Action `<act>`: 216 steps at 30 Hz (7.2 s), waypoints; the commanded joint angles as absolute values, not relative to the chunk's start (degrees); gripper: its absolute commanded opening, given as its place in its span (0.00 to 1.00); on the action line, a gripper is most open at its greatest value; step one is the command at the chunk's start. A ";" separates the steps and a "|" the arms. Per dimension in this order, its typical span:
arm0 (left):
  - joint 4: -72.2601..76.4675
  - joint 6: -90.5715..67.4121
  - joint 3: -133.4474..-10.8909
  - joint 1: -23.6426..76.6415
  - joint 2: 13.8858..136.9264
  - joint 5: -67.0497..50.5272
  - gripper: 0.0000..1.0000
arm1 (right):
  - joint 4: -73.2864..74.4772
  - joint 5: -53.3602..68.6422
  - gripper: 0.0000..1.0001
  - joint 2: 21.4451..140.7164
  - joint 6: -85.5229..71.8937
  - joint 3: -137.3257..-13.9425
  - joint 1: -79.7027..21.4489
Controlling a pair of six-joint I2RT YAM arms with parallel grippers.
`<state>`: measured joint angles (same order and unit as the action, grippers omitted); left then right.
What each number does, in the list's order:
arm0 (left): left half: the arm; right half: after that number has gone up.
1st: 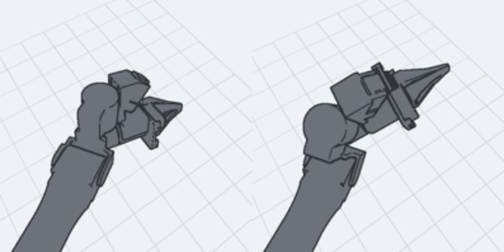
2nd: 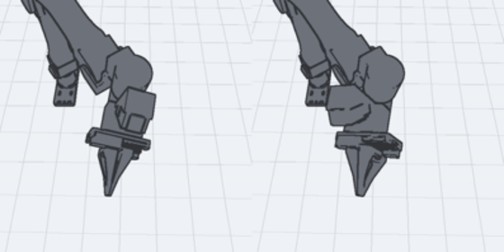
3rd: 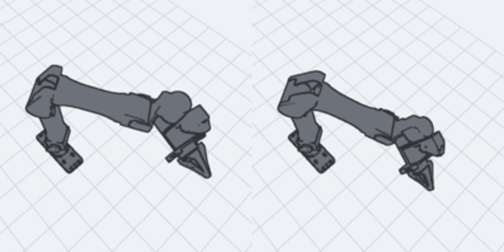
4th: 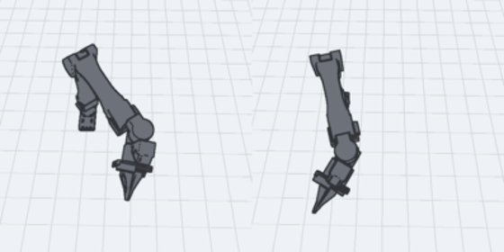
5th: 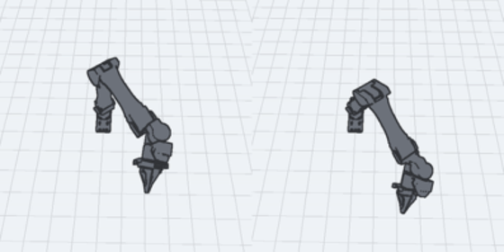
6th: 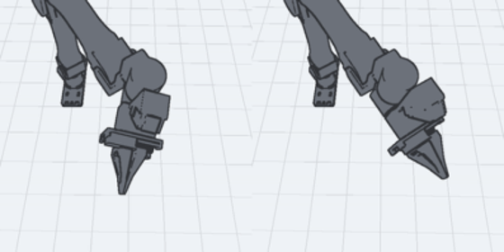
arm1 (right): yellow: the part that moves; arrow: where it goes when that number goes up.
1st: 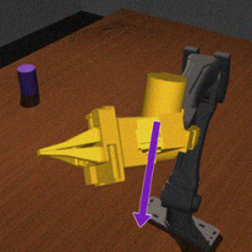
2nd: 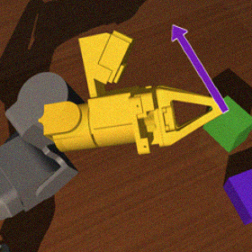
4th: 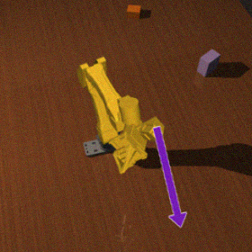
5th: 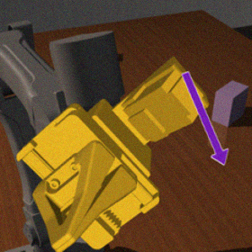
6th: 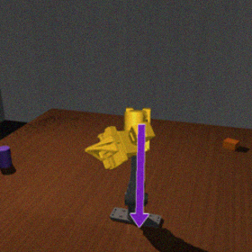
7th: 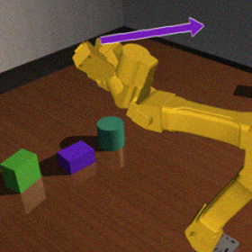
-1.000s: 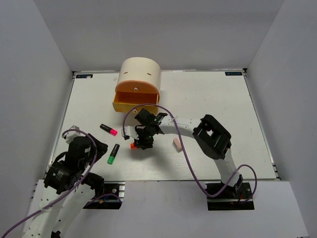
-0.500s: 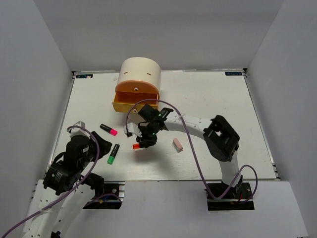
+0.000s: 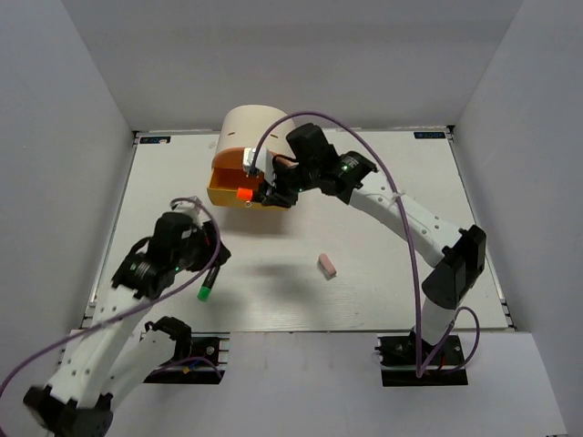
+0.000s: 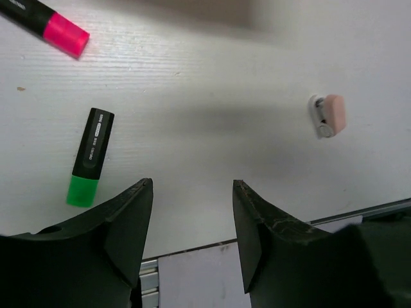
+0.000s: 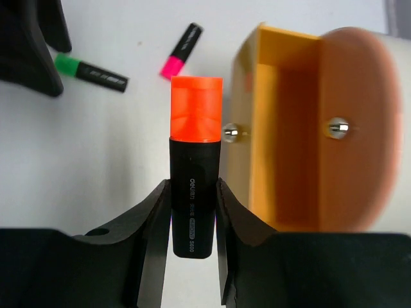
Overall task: Sort the stationery into containers
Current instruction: Place the pen in the drawer, then pick up the pen from the center of the board, then place the pen in the drawer, then pick up the pen from the center of the board.
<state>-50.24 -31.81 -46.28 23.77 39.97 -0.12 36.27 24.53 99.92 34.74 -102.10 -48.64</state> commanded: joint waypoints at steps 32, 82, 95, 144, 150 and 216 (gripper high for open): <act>-46.49 -40.43 -44.57 24.52 64.16 6.68 0.72 | 27.60 16.52 0.56 107.15 32.43 -107.58 -42.98; -39.02 -45.26 -37.44 23.99 74.72 9.15 0.22 | 24.88 27.07 0.44 84.11 27.42 -81.04 -32.17; -20.86 -42.71 -45.08 23.83 56.43 -4.57 0.00 | 23.73 28.13 0.00 82.18 26.72 -77.44 -30.67; 22.59 -55.99 -45.18 24.43 71.72 17.84 0.41 | 22.06 28.48 0.00 79.80 27.60 -71.10 -26.98; 21.45 -55.46 -45.18 24.43 72.25 17.23 0.48 | 22.15 28.48 0.00 79.89 27.77 -70.93 -26.72; -50.60 -60.74 -64.32 0.71 91.03 8.18 0.71 | 18.46 27.95 0.42 78.75 23.56 -64.86 -21.80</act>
